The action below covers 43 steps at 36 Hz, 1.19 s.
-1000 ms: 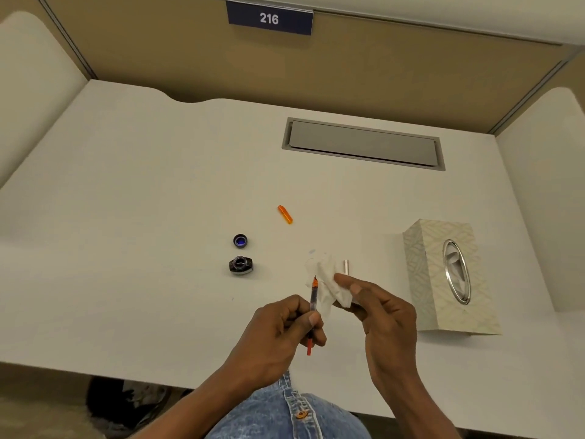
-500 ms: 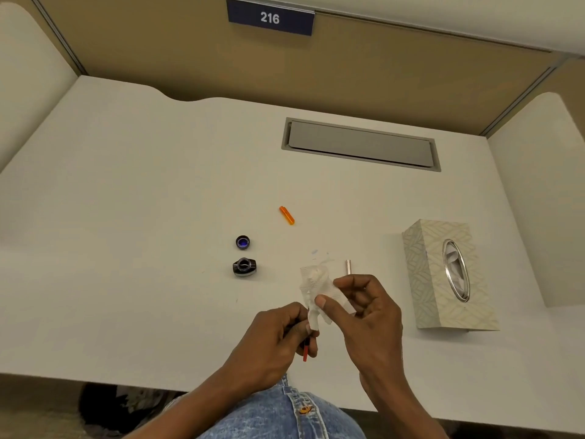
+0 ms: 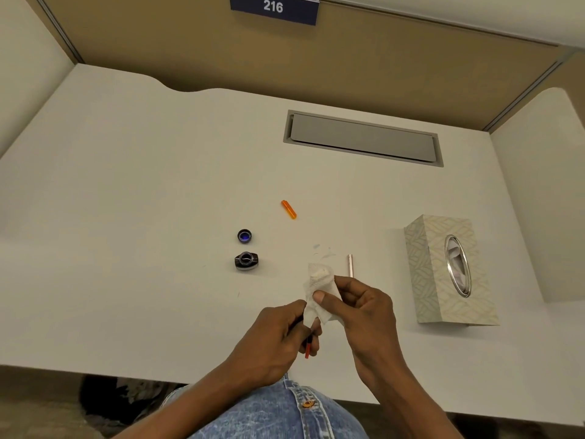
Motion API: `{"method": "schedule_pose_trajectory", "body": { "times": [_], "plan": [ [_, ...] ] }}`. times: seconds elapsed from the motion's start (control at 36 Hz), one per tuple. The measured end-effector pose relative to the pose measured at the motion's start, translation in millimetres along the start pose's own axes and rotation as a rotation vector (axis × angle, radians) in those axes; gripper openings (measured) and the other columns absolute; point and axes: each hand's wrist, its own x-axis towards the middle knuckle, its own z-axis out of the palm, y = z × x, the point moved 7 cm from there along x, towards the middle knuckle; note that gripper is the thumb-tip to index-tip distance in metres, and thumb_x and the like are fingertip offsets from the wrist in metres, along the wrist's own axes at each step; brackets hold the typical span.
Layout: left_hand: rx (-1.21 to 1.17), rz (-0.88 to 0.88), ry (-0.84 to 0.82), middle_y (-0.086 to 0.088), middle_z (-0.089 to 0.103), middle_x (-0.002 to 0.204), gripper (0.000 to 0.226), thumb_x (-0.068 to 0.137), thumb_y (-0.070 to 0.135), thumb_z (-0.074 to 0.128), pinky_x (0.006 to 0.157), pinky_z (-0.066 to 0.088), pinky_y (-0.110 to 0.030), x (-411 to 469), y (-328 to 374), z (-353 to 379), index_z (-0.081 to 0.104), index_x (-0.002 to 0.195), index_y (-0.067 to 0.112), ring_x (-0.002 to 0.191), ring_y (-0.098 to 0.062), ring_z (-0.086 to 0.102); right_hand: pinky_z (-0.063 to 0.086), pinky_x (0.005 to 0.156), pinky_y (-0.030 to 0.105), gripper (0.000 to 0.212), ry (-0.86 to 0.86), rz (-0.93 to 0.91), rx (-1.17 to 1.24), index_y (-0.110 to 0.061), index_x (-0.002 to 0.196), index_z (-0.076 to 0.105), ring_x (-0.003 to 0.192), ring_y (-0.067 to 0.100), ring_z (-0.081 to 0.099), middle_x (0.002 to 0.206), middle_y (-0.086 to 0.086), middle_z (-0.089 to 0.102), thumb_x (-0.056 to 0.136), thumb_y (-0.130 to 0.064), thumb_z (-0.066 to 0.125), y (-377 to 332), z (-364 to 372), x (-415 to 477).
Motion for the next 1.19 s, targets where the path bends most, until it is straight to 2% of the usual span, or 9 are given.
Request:
{"method": "schedule_pose_trajectory", "body": {
  "times": [0.14,0.31,0.5,0.67,0.81,0.89,1.0,1.08,1.19],
  "plan": [
    [-0.005,-0.022,-0.081,-0.007,0.078,0.086,0.027,0.112,0.021,0.045,0.080,0.063,-0.034,2,1,2,0.066,0.097,0.012,0.080,-0.022,0.074,0.058,0.066,0.015,0.019,-0.034,0.056,0.094,-0.014,0.100,0.083,0.079,0.011,0.081,0.092,0.003,0.086,0.087,-0.001,0.081,2,-1,3],
    [-0.124,-0.043,-0.191,-0.013,0.076,0.085,0.032,0.114,0.022,0.042,0.078,0.058,-0.036,1,0,7,0.066,0.102,0.005,0.079,-0.020,0.073,0.059,0.090,0.034,0.036,-0.131,0.130,0.160,-0.012,0.107,0.083,0.100,0.025,0.080,0.106,0.009,0.084,0.071,-0.018,0.085,5,1,8],
    [-0.208,-0.053,-0.215,-0.007,0.074,0.084,0.035,0.114,0.026,0.042,0.078,0.056,-0.035,0,0,8,0.066,0.102,0.004,0.080,-0.023,0.072,0.060,0.089,0.033,0.042,-0.202,0.188,0.220,-0.007,0.112,0.081,0.102,0.029,0.079,0.110,0.016,0.083,0.070,-0.013,0.083,7,4,12],
    [-0.167,-0.056,-0.170,-0.002,0.074,0.080,0.031,0.114,0.022,0.043,0.078,0.057,-0.033,2,0,3,0.067,0.100,0.008,0.078,-0.019,0.073,0.062,0.089,0.032,0.035,-0.162,0.211,0.339,-0.009,0.104,0.083,0.097,0.024,0.080,0.110,0.015,0.083,0.070,-0.012,0.081,11,6,15],
    [-0.197,-0.043,-0.150,-0.002,0.073,0.081,0.032,0.114,0.020,0.041,0.077,0.056,-0.034,3,2,0,0.069,0.105,0.007,0.078,-0.020,0.072,0.060,0.099,0.035,0.043,-0.083,0.215,0.509,-0.006,0.117,0.078,0.108,0.024,0.079,0.117,0.015,0.082,0.074,-0.010,0.077,10,0,23],
    [-0.212,-0.036,-0.111,-0.002,0.072,0.079,0.033,0.115,0.017,0.040,0.076,0.056,-0.034,3,2,-3,0.072,0.110,0.011,0.076,-0.019,0.071,0.061,0.100,0.035,0.046,-0.037,0.154,0.448,-0.008,0.122,0.076,0.112,0.024,0.078,0.118,0.011,0.082,0.076,-0.012,0.078,6,-11,28],
    [-0.249,-0.025,-0.068,-0.002,0.072,0.078,0.033,0.114,0.015,0.040,0.076,0.056,-0.034,2,5,-9,0.072,0.110,0.009,0.075,-0.020,0.070,0.056,0.102,0.039,0.034,0.004,0.095,0.304,-0.011,0.119,0.078,0.108,0.022,0.079,0.113,0.006,0.084,0.085,-0.007,0.078,6,-25,30],
    [-0.284,-0.022,-0.060,-0.004,0.071,0.078,0.034,0.114,0.016,0.040,0.076,0.056,-0.033,1,8,-10,0.072,0.110,0.009,0.076,-0.022,0.071,0.057,0.097,0.036,0.037,-0.015,0.076,0.231,-0.014,0.114,0.080,0.108,0.025,0.079,0.109,0.006,0.084,0.077,-0.015,0.080,7,-27,29],
    [-0.310,-0.026,-0.073,-0.004,0.070,0.078,0.034,0.115,0.016,0.039,0.076,0.056,-0.031,2,10,-8,0.072,0.111,0.007,0.074,-0.021,0.069,0.056,0.100,0.039,0.039,-0.125,0.103,0.263,-0.013,0.115,0.080,0.110,0.026,0.079,0.114,0.011,0.083,0.076,-0.014,0.079,10,-14,23]
  ]
}}
